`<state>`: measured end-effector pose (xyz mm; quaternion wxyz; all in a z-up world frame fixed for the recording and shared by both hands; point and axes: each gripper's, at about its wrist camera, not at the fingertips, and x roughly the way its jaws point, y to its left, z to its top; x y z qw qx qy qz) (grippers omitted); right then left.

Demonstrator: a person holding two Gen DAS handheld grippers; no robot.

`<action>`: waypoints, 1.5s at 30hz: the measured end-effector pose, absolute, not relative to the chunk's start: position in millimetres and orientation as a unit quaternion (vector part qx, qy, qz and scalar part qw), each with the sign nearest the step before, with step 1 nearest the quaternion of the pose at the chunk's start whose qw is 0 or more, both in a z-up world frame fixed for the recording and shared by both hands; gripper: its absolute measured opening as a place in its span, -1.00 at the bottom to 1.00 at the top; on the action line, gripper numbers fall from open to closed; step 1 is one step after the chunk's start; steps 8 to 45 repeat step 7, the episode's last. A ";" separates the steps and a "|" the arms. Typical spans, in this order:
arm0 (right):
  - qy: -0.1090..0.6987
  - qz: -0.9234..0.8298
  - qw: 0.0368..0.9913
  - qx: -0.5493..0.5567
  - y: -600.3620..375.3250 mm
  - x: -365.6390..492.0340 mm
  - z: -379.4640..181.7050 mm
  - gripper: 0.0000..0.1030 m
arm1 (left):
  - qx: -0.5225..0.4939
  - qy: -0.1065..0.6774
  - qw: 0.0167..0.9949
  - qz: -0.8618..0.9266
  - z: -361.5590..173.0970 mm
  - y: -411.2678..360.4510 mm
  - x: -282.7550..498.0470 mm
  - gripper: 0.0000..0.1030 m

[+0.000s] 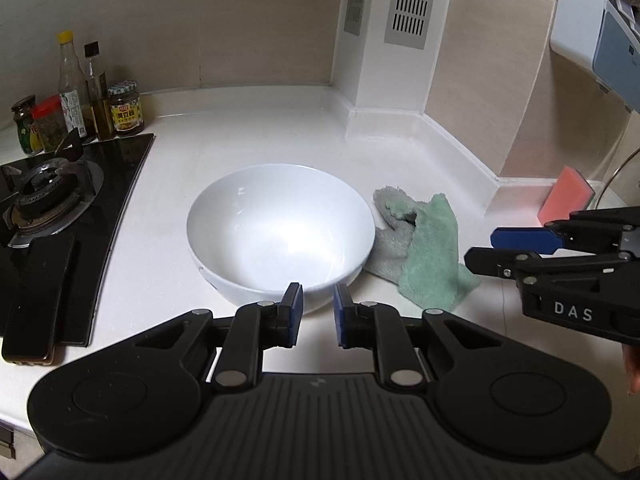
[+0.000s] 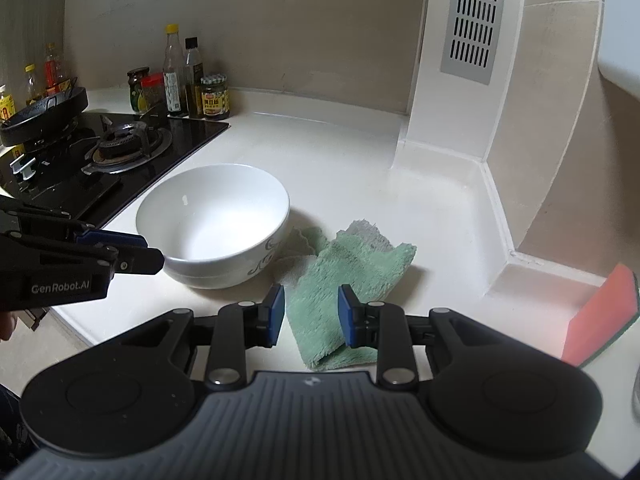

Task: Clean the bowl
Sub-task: 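Lay the green cloth on the counter beside the bowl with the right gripper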

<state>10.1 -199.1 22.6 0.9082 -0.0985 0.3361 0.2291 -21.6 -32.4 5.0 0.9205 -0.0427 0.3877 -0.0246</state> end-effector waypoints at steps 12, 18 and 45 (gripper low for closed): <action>0.340 0.233 0.906 -0.101 -193.6 6.7 20.4 -0.52 | -0.051 0.381 0.923 -0.009 6.4 -35.7 -29.0 -0.64; 0.340 0.233 0.906 -0.101 -193.6 6.7 20.4 -0.52 | -0.051 0.381 0.923 -0.009 6.4 -35.7 -29.0 -0.64; 0.340 0.233 0.906 -0.101 -193.6 6.7 20.4 -0.52 | -0.051 0.381 0.923 -0.009 6.4 -35.7 -29.0 -0.64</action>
